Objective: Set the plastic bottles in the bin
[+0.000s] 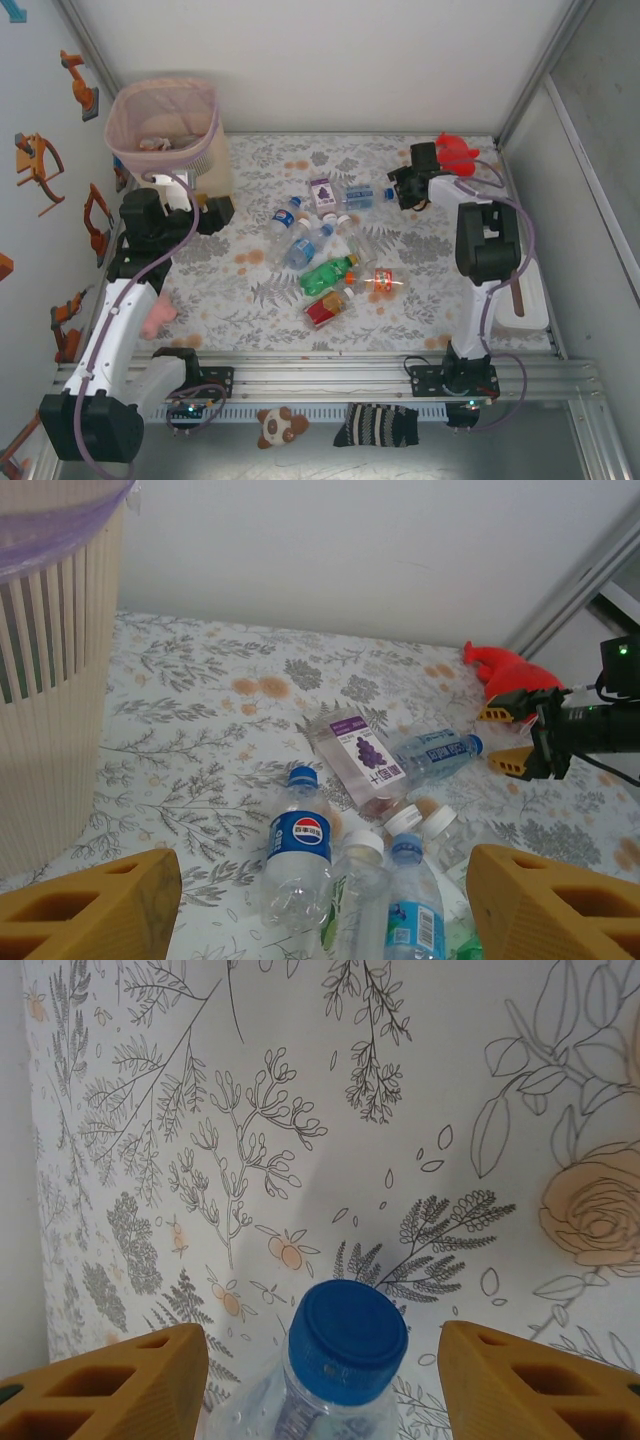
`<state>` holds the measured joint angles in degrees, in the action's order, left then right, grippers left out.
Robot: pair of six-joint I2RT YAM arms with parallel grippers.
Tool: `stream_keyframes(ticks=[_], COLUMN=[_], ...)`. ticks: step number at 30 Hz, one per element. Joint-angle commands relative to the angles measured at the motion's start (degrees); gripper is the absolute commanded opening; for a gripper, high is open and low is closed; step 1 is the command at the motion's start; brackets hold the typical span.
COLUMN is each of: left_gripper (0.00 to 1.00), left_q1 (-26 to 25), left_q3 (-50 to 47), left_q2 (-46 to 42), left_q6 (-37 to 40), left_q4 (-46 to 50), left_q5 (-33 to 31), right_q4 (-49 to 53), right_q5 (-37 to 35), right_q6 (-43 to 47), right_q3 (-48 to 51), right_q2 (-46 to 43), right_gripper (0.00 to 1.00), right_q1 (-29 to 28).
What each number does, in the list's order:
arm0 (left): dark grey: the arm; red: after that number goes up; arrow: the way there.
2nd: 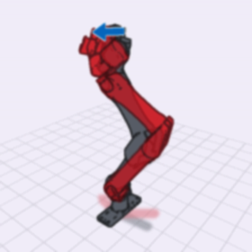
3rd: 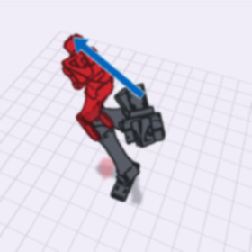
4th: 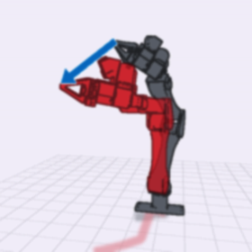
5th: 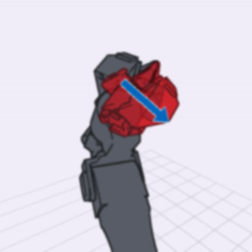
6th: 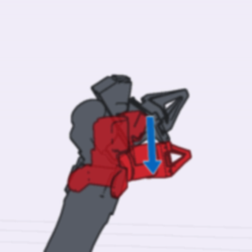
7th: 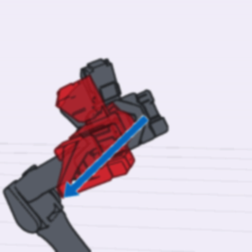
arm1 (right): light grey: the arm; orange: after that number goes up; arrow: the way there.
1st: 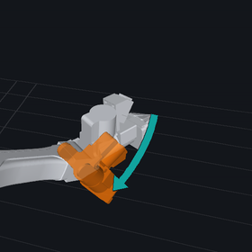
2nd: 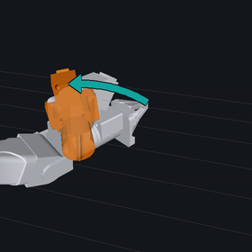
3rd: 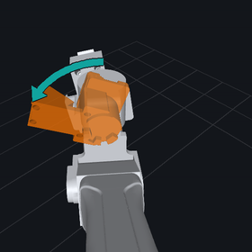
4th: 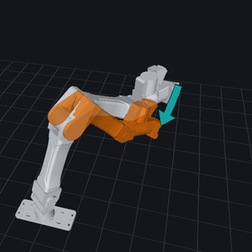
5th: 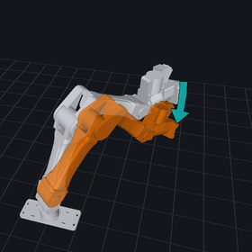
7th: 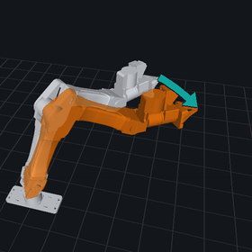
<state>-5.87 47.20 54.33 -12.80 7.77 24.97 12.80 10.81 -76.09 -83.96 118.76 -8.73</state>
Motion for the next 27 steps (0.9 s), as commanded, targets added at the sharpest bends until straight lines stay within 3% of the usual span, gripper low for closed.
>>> stream_keyframes(ticks=[1,12,27], left_gripper=[0.75,0.74,0.74], left_q1=[0.09,-0.18,-0.79], left_q3=[-0.49,0.13,0.95], left_q2=[-0.39,-1.28,-1.00], left_q6=[1.37,1.89,2.14], left_q4=[-1.78,-1.36,-0.74], left_q5=[1.29,0.17,-0.25], right_q4=[-2.92,-7.34,-10.24], right_q5=[1.58,3.78,3.10], right_q6=[-4.19,-9.13,-10.57], right_q3=[-1.98,-1.85,0.95], right_q2=[1.65,5.41,4.85], right_gripper=[0.62,0.56,0.37], right_q1=[0.38,0.38,0.43])
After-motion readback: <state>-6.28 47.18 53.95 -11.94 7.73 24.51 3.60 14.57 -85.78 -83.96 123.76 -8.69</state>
